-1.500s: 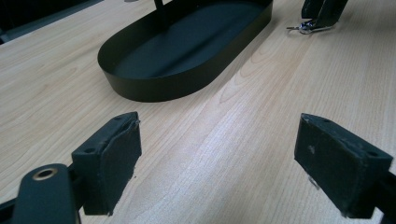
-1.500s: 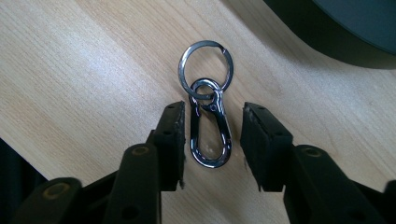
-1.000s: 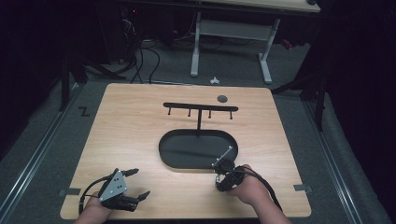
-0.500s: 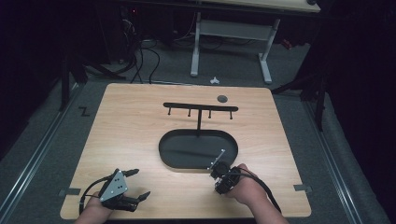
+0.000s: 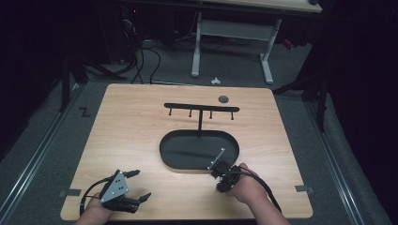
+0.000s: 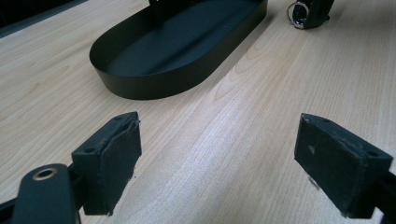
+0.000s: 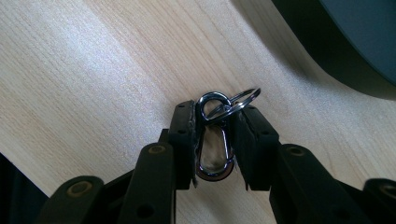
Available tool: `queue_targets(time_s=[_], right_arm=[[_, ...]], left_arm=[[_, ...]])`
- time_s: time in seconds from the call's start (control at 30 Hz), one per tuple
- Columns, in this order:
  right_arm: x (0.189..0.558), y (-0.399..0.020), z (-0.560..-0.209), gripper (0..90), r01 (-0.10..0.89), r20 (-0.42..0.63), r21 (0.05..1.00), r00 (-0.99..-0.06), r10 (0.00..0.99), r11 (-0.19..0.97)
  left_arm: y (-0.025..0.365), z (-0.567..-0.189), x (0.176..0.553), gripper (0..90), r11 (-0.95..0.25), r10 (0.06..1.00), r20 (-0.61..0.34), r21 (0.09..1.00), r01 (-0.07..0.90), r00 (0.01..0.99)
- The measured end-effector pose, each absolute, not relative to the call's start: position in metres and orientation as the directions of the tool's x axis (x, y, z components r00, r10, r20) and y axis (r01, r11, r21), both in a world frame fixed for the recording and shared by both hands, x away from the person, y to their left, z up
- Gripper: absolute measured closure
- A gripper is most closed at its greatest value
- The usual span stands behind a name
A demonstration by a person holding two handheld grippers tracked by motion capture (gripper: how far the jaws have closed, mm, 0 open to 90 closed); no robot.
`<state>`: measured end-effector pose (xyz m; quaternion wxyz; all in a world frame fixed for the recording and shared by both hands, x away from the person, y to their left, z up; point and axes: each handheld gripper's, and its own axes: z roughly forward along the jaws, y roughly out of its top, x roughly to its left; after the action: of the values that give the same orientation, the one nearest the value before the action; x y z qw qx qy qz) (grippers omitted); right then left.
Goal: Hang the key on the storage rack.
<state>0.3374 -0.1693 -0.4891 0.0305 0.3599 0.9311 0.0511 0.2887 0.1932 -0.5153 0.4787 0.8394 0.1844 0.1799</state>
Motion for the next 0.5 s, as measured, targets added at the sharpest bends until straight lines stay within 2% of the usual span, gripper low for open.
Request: queue_targets(time_s=[0.5], right_arm=[[0.3319,-0.1773,-0.4812,72.0,0.700,-0.026,0.146,-0.704,0.710,0.699]], left_arm=[[0.1945,-0.5154,0.2890,15.2,-0.470,0.486,0.122,0.872,0.140,0.866]])
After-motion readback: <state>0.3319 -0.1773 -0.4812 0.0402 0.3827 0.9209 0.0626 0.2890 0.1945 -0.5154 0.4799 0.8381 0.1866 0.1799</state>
